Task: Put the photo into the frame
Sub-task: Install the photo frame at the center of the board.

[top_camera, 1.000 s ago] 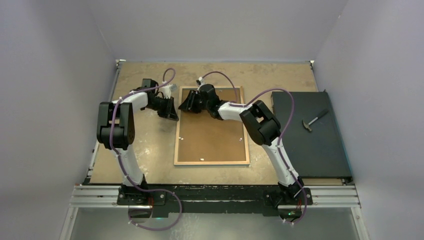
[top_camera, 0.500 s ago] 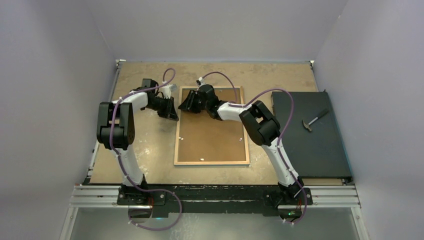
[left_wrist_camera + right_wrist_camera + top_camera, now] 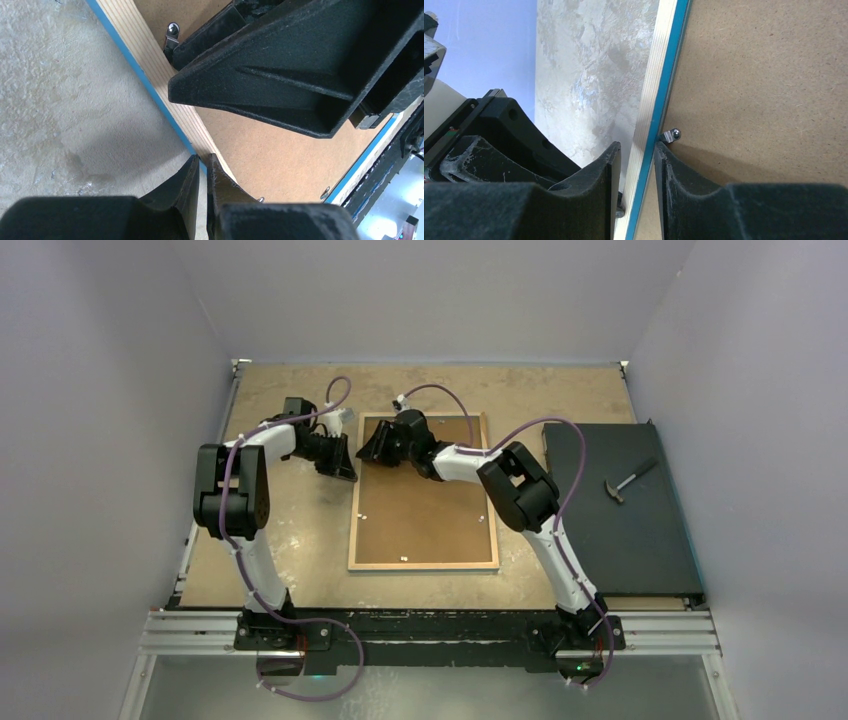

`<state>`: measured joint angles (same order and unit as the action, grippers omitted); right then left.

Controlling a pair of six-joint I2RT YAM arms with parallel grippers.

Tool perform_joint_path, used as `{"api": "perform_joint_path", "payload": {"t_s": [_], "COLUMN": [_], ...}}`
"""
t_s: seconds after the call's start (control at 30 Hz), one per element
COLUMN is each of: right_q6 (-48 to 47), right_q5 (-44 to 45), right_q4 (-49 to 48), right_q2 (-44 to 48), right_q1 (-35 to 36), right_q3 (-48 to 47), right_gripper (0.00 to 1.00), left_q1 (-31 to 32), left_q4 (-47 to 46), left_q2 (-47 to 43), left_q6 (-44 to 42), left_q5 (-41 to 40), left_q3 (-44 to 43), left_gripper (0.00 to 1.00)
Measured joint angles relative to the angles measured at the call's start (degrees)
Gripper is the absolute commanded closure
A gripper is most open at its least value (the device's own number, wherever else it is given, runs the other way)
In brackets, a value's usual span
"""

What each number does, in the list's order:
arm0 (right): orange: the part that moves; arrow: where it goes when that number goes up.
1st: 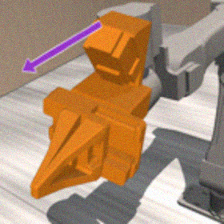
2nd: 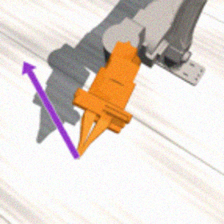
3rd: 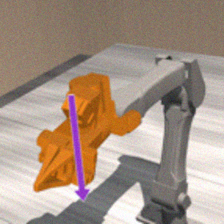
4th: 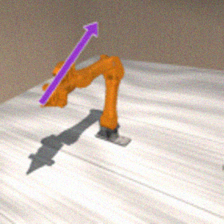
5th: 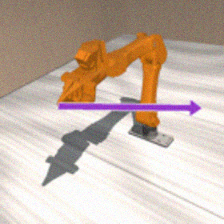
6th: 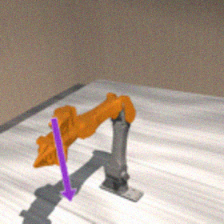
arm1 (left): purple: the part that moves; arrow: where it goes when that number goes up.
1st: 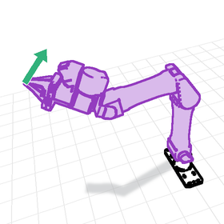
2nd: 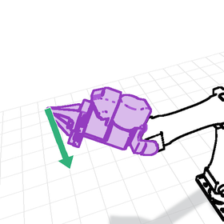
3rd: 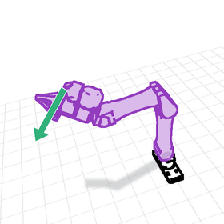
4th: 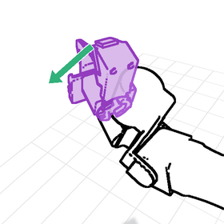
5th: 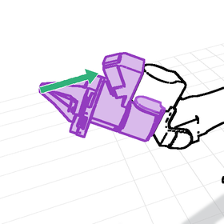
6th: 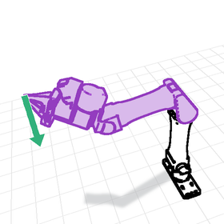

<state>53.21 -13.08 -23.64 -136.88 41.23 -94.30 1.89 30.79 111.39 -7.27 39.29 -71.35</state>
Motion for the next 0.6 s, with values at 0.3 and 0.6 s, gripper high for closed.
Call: {"api": "perform_joint_path", "payload": {"t_s": [0.3, 0.6], "right_q6": [0.8, 1.3], "right_q5": [2.5, 4.6], "right_q4": [-0.2, -0.2], "right_q2": [0.0, 0.0], "right_q1": [0.8, 1.1], "right_q3": [0.0, 0.1], "right_gripper": [0.69, 0.71], "left_q1": [0.0, 0.0], "left_q4": [-0.4, -0.7], "left_q2": [-0.4, -0.8], "left_q6": [-0.9, -1.4], "left_q5": [0.0, 0.0], "left_q3": [0.5, 0.9], "left_gripper": [0.94, 0.94]}}
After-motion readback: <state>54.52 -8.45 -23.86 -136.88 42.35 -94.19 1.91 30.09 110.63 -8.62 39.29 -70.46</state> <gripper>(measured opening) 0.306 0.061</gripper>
